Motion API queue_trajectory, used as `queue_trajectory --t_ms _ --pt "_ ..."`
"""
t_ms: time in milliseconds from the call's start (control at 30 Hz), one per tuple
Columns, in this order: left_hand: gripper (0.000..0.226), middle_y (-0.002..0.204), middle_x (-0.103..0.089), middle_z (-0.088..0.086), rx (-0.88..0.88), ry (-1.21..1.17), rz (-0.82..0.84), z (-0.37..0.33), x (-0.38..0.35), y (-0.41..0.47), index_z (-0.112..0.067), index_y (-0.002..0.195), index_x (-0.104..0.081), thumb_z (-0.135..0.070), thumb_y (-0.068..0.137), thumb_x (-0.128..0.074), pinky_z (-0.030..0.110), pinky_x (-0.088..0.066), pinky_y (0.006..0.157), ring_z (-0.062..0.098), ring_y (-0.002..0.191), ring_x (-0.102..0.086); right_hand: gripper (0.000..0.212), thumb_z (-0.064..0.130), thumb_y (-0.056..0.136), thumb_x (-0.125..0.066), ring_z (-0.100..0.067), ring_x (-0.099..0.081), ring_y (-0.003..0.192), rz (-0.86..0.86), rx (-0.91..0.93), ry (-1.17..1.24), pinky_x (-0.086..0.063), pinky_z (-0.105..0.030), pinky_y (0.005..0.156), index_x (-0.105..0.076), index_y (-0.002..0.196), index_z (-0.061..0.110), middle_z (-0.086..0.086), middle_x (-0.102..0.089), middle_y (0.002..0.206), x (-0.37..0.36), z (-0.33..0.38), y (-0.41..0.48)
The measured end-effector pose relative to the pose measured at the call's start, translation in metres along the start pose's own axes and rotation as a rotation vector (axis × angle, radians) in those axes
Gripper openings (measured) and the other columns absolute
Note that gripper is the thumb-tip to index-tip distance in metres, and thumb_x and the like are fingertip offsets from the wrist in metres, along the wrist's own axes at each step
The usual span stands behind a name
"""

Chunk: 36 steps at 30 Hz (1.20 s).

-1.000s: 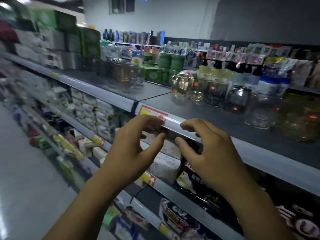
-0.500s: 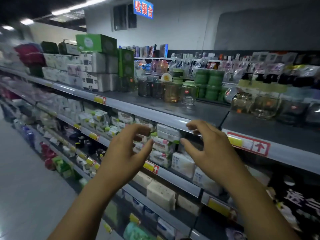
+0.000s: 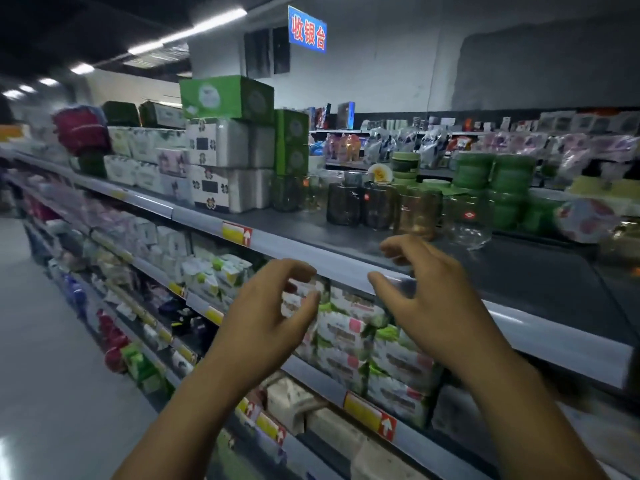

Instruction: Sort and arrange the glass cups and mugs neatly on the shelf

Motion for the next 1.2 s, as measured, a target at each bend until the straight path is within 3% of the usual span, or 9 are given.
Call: queue_trajectory --t_ms 300,500,600,767,1033,1200 --pt "0.026 0.117 -0.062 -0.02 0.032 0.121 -0.094 0.084 0.032 0.104 -0.033 0.122 -0.06 -0.041 0.098 -0.062 0.026 -0.054 0.083 0.001 0.106 -0.061 0.027 0.04 0.096 -0.063 -0.009 -0.054 0.104 0.042 0.107 0.096 -0.05 -0.034 0.088 -0.054 0.12 0.031 0.013 -0.055 0.12 -0.092 0.005 0.13" --pt "0.024 0.113 -0.062 -0.02 -0.038 0.073 -0.092 0.132 0.033 0.173 -0.031 0.12 -0.063 -0.036 0.097 -0.064 0.025 -0.054 0.083 -0.001 0.102 -0.061 0.026 0.04 0.093 -0.066 -0.013 -0.06 0.099 0.016 0.066 0.025 -0.055 -0.044 0.084 -0.056 0.116 0.032 0.013 -0.058 0.113 -0.124 0.0 0.174" --pt "0.023 0.111 -0.063 -0.018 -0.105 0.037 -0.058 0.155 0.022 0.206 -0.028 0.118 -0.065 -0.033 0.095 -0.066 0.023 -0.052 0.085 -0.001 0.1 -0.061 0.027 0.043 0.093 -0.064 -0.011 -0.058 0.097 -0.005 -0.007 -0.084 -0.054 -0.042 0.083 -0.054 0.117 0.036 0.015 -0.056 0.112 -0.134 -0.01 0.184" --pt "0.024 0.109 -0.063 -0.011 -0.203 -0.016 0.043 0.189 0.005 0.261 -0.027 0.117 -0.064 -0.03 0.093 -0.068 0.037 -0.056 0.086 0.004 0.097 -0.061 0.027 0.04 0.092 -0.065 -0.011 -0.056 0.099 -0.064 -0.189 -0.272 -0.052 -0.037 0.084 -0.056 0.117 0.033 0.013 -0.057 0.112 -0.134 -0.021 0.195" --pt "0.05 0.14 -0.045 0.004 -0.267 0.132 0.224 0.212 -0.019 0.314 -0.023 0.14 -0.048 -0.037 0.095 -0.062 0.044 -0.051 0.093 0.029 0.121 -0.055 0.03 0.033 0.09 -0.071 -0.015 -0.052 0.094 -0.25 -0.489 -0.439 -0.04 -0.031 0.079 -0.06 0.117 0.021 0.003 -0.053 0.11 -0.124 -0.047 0.196" --pt "0.045 0.139 -0.044 0.011 -0.22 0.253 0.303 0.224 -0.035 0.329 -0.014 0.136 -0.044 -0.032 0.097 -0.056 0.052 -0.051 0.093 0.037 0.125 -0.052 0.035 0.036 0.09 -0.072 -0.015 -0.053 0.09 -0.275 -0.641 -0.407 -0.038 -0.029 0.074 -0.055 0.116 0.021 0.003 -0.057 0.104 -0.127 -0.06 0.205"
Point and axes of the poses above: each hand's wrist, its own y-axis towards the middle knuckle, its own x-axis out of the back of the hand, z = x × y, the point moved 7 cm from there along y, towards the middle knuckle
